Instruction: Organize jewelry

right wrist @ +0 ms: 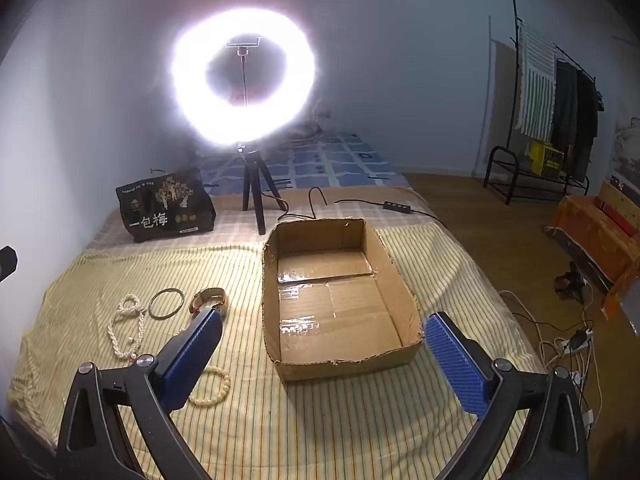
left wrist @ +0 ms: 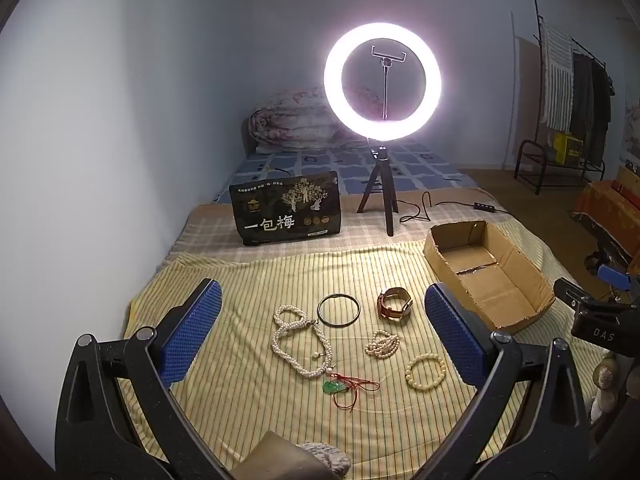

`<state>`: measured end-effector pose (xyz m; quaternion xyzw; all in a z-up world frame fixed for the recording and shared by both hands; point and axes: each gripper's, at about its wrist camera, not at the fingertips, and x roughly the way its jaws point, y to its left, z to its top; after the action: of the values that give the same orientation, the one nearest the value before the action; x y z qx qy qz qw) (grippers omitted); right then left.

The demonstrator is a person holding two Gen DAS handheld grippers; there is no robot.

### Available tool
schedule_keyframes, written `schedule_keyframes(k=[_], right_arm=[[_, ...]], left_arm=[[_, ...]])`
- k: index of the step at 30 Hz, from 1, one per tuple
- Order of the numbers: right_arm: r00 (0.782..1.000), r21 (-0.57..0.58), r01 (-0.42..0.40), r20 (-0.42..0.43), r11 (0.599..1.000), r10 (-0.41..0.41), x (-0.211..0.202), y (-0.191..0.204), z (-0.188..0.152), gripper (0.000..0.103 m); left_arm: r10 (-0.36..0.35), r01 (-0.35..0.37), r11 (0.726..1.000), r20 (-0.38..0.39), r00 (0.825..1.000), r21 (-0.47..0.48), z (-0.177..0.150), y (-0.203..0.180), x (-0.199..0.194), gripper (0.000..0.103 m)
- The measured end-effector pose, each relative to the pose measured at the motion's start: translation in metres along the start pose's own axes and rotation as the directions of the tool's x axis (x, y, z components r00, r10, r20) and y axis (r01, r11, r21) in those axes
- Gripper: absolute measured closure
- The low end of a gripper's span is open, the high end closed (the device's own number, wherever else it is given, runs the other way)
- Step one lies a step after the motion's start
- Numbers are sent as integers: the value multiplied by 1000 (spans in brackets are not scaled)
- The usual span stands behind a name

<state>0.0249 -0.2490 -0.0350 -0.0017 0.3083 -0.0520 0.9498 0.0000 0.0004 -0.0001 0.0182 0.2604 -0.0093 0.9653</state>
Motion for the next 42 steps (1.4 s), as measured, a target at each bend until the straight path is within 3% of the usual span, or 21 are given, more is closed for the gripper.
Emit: schedule_keyframes(k=[42], right_arm=[[1000, -9, -3, -2, 1000, 3, 0, 1, 0, 0]], left_arm=[[2, -3, 1000, 11, 1000, 18, 5, -3, -4, 0]])
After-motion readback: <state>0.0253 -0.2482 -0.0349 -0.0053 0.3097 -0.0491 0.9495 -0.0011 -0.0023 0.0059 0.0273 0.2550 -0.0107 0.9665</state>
